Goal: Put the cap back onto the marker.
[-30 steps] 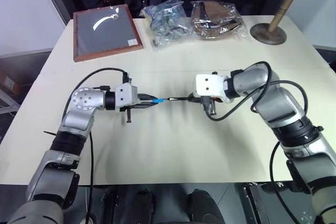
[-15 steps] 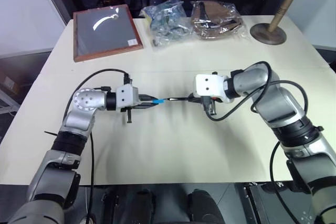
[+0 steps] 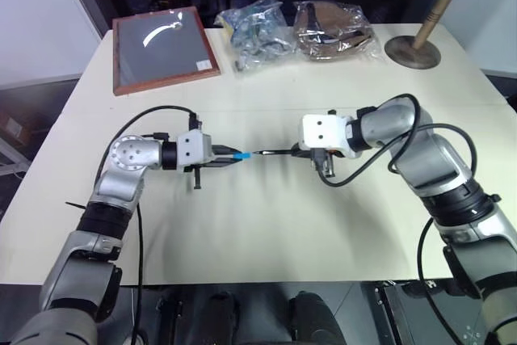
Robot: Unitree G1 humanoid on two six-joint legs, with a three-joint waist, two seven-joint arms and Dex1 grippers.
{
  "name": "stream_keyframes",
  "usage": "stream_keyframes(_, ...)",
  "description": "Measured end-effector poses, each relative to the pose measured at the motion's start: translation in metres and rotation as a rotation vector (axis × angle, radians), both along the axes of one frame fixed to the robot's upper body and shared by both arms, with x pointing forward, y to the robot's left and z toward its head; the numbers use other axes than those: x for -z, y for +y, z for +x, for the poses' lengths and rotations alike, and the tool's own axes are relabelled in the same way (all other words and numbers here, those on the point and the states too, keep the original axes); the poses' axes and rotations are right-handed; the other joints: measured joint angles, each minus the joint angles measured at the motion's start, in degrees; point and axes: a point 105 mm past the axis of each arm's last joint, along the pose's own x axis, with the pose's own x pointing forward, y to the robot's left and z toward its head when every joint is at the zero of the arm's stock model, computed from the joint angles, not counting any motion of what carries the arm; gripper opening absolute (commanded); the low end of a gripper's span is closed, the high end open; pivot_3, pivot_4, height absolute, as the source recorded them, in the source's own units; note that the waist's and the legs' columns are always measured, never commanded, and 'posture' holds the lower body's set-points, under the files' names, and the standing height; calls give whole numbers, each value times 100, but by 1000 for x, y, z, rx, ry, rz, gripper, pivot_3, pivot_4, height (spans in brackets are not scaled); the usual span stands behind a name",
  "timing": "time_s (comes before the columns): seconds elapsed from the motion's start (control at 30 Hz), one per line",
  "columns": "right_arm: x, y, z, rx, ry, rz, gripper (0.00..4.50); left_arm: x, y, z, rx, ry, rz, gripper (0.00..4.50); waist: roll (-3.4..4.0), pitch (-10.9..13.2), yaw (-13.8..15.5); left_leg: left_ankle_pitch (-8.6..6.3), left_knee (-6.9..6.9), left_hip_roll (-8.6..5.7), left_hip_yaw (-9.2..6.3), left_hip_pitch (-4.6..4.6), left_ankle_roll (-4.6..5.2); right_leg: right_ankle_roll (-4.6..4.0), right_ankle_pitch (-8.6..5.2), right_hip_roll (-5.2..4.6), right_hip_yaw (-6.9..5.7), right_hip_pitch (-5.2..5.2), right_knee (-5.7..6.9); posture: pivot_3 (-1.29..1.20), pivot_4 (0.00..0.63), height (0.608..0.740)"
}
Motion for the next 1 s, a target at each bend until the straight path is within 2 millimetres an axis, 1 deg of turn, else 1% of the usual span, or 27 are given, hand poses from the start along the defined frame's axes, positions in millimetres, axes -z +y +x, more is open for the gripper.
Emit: stream_keyframes(1.0, 3, 4, -1, -7, 12, 6, 54, -1, -4, 1, -3, -2, -18, 0, 0, 0, 0, 0, 1, 0, 0, 0, 0, 0, 0, 0, 0, -1, 5, 0, 150, 740)
